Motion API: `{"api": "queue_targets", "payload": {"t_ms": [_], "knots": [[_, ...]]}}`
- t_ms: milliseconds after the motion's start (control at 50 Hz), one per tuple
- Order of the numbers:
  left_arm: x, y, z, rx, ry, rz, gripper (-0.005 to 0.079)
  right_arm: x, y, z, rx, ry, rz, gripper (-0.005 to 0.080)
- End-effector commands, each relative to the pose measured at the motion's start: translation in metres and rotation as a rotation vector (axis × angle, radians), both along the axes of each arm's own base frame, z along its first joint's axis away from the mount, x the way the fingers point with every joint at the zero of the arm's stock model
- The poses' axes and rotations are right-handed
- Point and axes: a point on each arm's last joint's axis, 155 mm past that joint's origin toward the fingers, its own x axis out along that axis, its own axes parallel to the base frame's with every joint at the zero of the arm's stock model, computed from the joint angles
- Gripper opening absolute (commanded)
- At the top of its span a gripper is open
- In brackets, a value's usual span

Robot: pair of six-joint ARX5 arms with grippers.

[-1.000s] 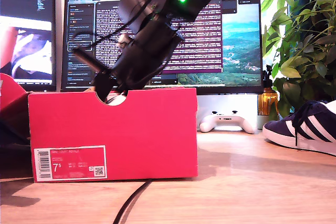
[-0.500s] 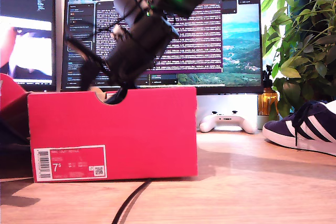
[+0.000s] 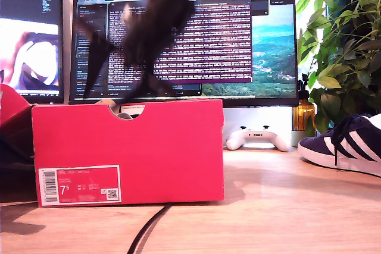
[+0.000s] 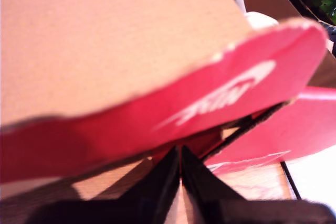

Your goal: Pack the blue shoes by picking the first shoe and placing it inside the red shoebox, left side, then picking and rotating the second shoe and placing it in the shoebox

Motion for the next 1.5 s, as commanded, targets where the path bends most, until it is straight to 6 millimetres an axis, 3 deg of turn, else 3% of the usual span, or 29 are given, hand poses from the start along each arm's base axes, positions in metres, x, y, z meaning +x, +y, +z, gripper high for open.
{"api": "queue_targets", "payload": {"t_ms": [0, 300, 500, 620, 840, 1060, 1120, 1280, 1480], "knots": [[0.002, -0.001, 0.003, 0.001, -0.013, -0.005, -0.002, 0.005, -0.014, 0.006, -0.02, 0.006, -0.007, 0.0344], [0.002, -0.001, 0.003, 0.002, -0.013, -0.005, -0.002, 0.002, -0.079, 0.021, -0.094, 0.165, -0.053, 0.0344], [0.002, -0.001, 0.003, 0.001, -0.014, -0.005, -0.002, 0.016, -0.149, 0.002, -0.301, 0.234, -0.35, 0.0344], [0.002, -0.001, 0.003, 0.001, -0.014, -0.005, -0.002, 0.027, -0.176, 0.0, -0.367, 0.216, -0.502, 0.0344], [0.002, -0.001, 0.003, 0.001, -0.014, -0.005, -0.002, 0.039, -0.208, 0.004, -0.458, 0.151, -0.685, 0.0344], [0.002, -0.001, 0.003, 0.002, -0.013, -0.005, -0.002, 0.047, -0.234, 0.023, -0.491, 0.071, -0.804, 0.0346], [0.002, -0.001, 0.003, 0.002, -0.014, -0.005, -0.002, 0.049, -0.241, 0.028, -0.513, 0.039, -0.819, 0.0387], [0.002, -0.001, 0.003, 0.001, -0.013, -0.005, -0.002, 0.054, -0.264, 0.038, -0.51, 0.03, -0.866, 0.0627], [0.002, -0.001, 0.003, 0.002, -0.013, -0.005, -0.002, 0.057, -0.289, 0.049, -0.473, 0.039, -0.954, 0.0642]]}}
